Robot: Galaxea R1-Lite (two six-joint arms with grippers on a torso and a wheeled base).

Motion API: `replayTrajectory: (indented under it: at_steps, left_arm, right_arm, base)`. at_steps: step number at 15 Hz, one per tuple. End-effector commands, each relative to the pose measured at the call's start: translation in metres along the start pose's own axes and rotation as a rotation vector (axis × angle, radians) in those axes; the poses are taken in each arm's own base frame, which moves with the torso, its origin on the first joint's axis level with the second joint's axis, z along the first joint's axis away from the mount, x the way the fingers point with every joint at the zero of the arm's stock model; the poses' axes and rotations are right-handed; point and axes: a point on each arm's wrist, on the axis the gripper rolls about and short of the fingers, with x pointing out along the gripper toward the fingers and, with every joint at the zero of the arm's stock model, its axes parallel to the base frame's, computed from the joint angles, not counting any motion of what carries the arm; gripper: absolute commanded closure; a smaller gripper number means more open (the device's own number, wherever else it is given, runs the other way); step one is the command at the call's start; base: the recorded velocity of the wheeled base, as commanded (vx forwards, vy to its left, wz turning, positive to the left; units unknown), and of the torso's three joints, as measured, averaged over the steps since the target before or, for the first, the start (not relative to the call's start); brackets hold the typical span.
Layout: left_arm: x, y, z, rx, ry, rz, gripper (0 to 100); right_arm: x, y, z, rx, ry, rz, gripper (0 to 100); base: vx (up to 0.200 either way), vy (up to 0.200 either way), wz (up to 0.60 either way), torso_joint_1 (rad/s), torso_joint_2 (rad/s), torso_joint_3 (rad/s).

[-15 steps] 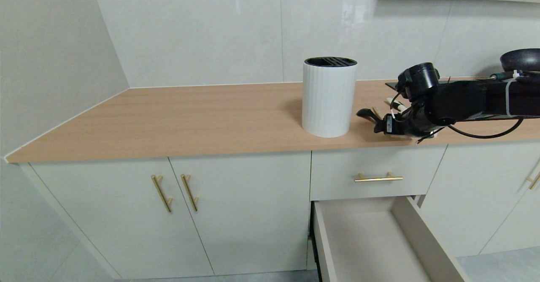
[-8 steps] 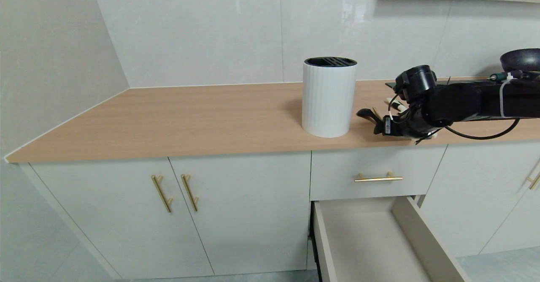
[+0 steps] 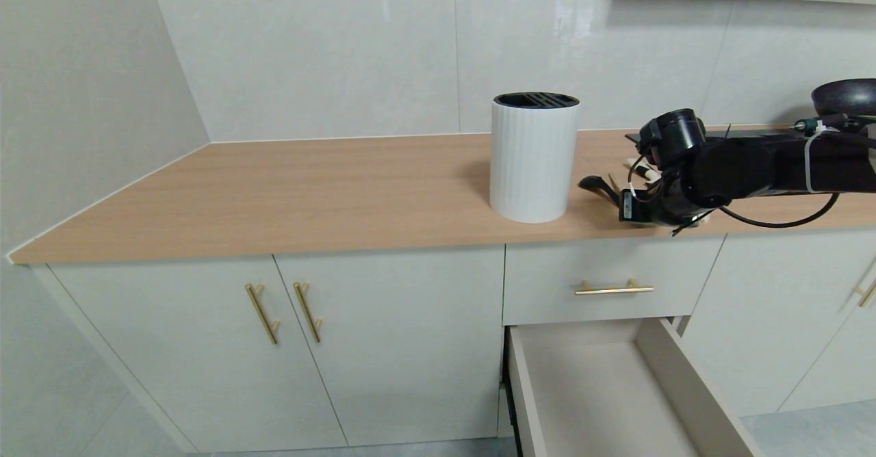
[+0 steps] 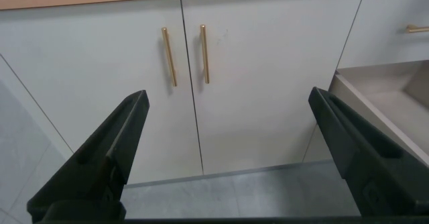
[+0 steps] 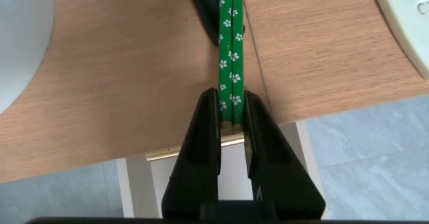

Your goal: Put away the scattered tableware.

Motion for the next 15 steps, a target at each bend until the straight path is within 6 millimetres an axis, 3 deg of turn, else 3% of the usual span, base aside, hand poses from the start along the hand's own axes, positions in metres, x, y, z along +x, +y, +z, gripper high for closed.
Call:
replayTrajectory:
  at_steps: [1, 3, 5, 9, 12, 14, 15]
  left_arm:
    - [0.0, 0.0, 0.0, 0.0, 0.001, 0.0, 0]
    - [0.0, 0.0, 0.0, 0.0, 0.001, 0.0, 0]
    - [0.0, 0.0, 0.0, 0.0, 0.001, 0.0, 0]
    - [0.0, 0.0, 0.0, 0.0, 0.003, 0.0, 0]
    - [0.0, 0.0, 0.0, 0.0, 0.003, 0.0, 0]
    - [0.0, 0.0, 0.0, 0.0, 0.001, 0.0, 0]
    - [0.0, 0.0, 0.0, 0.0, 0.001, 0.0, 0]
  right_arm:
    - [-0.007, -0.001, 0.004, 0.014, -0.017, 0.003, 100]
    - [-0.024, -0.005, 0.011, 0.036, -0.049, 0.006, 100]
    - [-0.056, -0.012, 0.022, 0.077, -0.101, 0.02, 100]
    - [-0.122, -0.031, 0.004, 0.044, -0.117, 0.039, 100]
    - [-0.177, -0.031, -0.036, -0.027, -0.103, 0.118, 100]
    - [-0.197, -0.035, -0.048, -0.044, -0.111, 0.144, 100]
    - [-0.211, -0.039, -0.066, -0.072, -0.099, 0.172, 100]
  base:
    - [0.0, 0.0, 0.0, 0.0, 0.0, 0.0]
    - [0.0, 0.0, 0.0, 0.0, 0.0, 0.0]
    - [0.0, 0.0, 0.0, 0.0, 0.0, 0.0]
    - [0.0, 0.0, 0.0, 0.0, 0.0, 0.0]
    - [0.0, 0.0, 0.0, 0.0, 0.0, 0.0]
    - [0.0, 0.0, 0.0, 0.0, 0.0, 0.0]
    - [0.0, 0.0, 0.0, 0.0, 0.0, 0.0]
